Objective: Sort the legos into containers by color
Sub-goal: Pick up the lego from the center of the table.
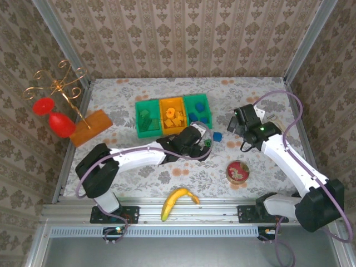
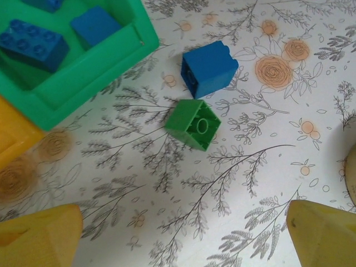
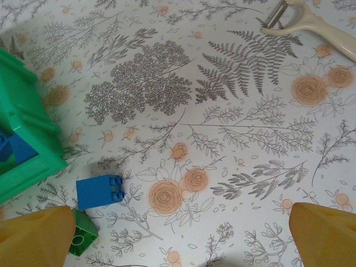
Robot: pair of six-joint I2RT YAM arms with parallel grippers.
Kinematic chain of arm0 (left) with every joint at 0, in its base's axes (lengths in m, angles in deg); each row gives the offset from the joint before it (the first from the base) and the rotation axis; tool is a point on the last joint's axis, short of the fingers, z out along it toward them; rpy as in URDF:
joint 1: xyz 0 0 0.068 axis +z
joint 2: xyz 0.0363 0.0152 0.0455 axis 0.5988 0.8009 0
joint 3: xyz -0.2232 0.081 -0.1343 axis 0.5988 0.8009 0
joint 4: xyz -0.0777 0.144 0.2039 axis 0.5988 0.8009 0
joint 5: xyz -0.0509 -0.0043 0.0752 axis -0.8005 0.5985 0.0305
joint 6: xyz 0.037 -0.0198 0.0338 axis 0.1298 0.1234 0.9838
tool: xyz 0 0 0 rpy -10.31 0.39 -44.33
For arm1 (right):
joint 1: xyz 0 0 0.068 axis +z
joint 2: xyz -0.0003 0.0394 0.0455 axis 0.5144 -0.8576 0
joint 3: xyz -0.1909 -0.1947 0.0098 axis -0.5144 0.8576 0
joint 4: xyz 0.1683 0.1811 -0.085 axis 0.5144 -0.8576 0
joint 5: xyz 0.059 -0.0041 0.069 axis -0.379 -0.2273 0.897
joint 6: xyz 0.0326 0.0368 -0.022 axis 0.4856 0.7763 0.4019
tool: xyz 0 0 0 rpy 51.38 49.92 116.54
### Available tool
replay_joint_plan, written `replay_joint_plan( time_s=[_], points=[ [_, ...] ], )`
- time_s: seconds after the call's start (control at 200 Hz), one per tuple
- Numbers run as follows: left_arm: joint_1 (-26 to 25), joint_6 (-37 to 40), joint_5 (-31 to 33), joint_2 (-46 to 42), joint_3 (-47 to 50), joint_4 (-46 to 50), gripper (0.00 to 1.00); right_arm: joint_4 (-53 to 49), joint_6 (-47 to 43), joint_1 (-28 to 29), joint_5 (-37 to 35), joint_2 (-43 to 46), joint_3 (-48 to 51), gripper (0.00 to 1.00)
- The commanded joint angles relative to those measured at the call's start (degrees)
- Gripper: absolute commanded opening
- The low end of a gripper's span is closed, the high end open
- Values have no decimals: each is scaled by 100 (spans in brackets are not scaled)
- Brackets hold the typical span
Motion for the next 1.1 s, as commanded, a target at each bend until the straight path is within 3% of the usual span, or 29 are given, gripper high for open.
replay_joint_plan(
  time_s=[0.0,0.34,1.095],
  points=[
    [-42,189,-35,321,-284,-108,93,-43,150,-48,-291,294,181,100],
    [-31,513,-129,1215,-900,30,90,15,167,-142,-296,620,378,100],
    [-4,763,-280,2008,-1578,487,86,77,190,-220,-131,373,327,100]
  ],
)
